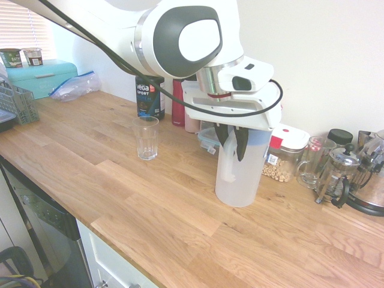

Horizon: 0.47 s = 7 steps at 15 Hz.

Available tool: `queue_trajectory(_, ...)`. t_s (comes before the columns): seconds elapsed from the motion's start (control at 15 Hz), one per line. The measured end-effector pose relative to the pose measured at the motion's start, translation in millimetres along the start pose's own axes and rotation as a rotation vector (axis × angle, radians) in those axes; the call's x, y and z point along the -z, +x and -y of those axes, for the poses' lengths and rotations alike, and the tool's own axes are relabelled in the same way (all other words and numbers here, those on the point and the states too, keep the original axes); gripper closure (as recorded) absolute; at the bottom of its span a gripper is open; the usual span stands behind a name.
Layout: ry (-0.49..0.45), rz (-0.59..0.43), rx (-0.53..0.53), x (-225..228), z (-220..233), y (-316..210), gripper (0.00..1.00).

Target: Pour me some water

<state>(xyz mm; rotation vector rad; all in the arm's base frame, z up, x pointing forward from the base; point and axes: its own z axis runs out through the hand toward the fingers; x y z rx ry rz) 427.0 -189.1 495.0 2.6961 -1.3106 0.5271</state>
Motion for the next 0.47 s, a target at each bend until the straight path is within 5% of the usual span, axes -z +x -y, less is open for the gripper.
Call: queue_trajectory(0.47,-0.07,0.095,-0.018,57,-12,-21,0.0)
